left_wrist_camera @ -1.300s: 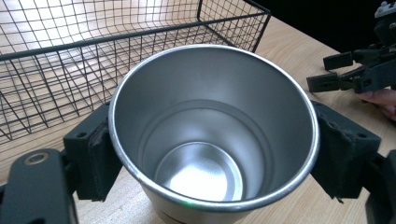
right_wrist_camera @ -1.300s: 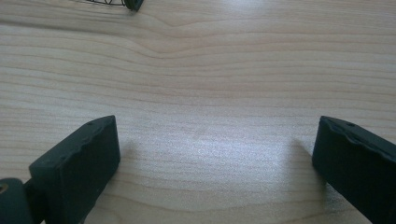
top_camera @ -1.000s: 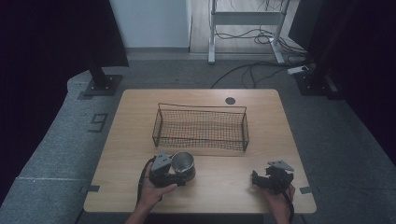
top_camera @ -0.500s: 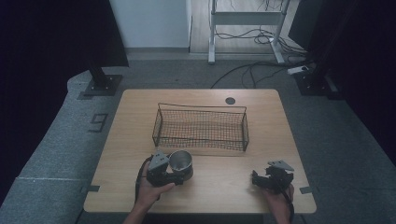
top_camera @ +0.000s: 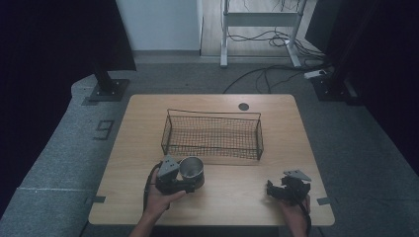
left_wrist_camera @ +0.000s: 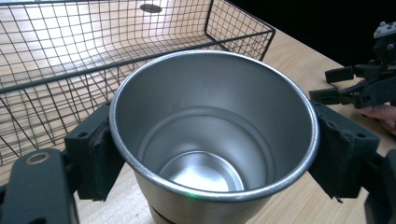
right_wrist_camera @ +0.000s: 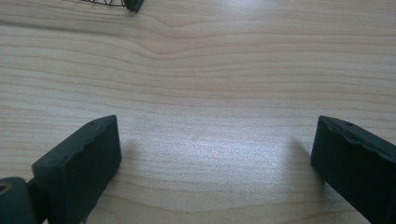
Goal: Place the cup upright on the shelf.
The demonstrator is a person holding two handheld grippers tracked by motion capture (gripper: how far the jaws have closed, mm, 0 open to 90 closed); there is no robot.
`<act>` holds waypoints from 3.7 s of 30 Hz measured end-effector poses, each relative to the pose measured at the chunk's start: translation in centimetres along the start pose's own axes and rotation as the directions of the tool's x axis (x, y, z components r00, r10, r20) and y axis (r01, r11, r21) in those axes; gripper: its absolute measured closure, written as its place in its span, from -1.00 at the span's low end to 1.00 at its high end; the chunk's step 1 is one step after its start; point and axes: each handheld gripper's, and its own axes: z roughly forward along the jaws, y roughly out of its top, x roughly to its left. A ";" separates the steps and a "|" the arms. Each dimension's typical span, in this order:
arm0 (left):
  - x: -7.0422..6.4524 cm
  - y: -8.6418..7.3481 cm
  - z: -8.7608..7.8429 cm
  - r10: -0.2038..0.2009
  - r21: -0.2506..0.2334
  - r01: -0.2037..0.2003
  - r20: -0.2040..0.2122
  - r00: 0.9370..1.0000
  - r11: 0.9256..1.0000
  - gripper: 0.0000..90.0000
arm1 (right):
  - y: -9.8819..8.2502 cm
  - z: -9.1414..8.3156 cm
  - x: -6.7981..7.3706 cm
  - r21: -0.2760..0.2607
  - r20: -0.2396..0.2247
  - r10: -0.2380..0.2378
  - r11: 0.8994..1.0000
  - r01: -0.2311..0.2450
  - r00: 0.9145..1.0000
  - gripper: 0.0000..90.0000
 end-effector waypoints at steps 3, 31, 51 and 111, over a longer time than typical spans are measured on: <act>0.1 0.4 0.0 0.002 -0.001 -0.002 0.001 1.000 1.000 -0.64 | 0.0 0.0 0.0 -0.001 -0.001 -0.002 1.000 0.002 1.000 -0.96; 0.7 2.4 0.5 0.017 -0.002 -0.017 -0.023 1.000 1.000 -0.64 | 0.0 0.0 0.0 -0.004 -0.002 -0.002 1.000 0.002 1.000 -0.94; 0.4 4.0 1.2 0.046 0.008 -0.045 -0.025 0.999 0.999 -0.64 | 0.0 0.0 0.0 -0.004 -0.001 -0.001 1.000 0.001 1.000 -0.94; 2.2 7.8 3.5 0.036 0.014 -0.035 -0.037 0.999 0.999 -0.64 | 0.0 0.0 0.0 -0.006 -0.001 0.000 1.000 0.000 1.000 -0.93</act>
